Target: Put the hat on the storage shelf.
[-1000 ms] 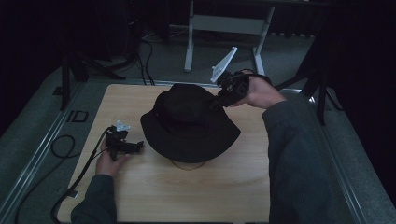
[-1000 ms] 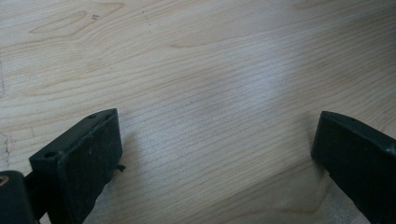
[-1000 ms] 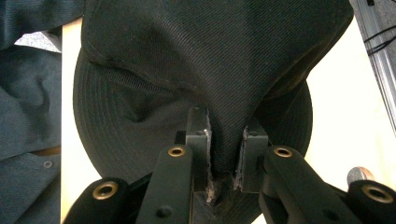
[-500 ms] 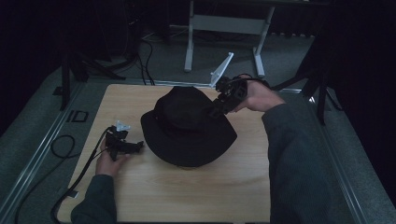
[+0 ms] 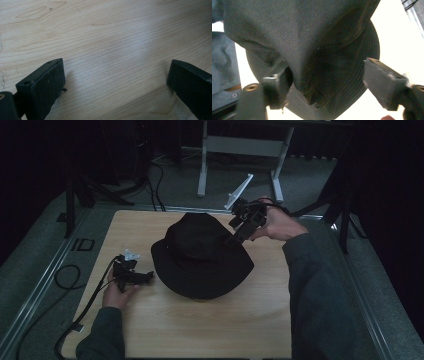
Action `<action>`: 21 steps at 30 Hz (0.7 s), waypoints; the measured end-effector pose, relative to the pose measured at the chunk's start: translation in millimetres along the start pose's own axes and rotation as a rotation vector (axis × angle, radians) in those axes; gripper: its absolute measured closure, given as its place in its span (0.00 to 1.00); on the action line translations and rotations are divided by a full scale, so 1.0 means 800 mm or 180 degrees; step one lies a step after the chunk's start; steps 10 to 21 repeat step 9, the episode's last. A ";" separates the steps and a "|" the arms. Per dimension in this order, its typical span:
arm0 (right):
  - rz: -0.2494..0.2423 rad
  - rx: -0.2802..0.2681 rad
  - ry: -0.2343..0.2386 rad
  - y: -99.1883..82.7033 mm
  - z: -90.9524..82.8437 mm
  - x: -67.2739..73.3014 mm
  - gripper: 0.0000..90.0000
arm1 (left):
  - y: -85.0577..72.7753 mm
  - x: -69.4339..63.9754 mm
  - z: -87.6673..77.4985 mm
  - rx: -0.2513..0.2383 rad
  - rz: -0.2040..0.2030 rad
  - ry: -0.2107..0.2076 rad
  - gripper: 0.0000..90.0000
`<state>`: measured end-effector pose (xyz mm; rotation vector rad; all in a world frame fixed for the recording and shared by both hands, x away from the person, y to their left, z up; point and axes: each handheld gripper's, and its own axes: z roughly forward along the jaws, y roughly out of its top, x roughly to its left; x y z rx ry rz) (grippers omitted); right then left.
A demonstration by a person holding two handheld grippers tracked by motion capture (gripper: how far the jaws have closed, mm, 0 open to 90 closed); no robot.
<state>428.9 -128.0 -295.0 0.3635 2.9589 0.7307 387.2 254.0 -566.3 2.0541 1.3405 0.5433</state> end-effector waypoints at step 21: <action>-0.0007 -0.0077 -0.0242 -0.012 -0.017 0.009 0.17 | 0.000 0.000 0.000 0.0000 0.0000 0.0000 0.02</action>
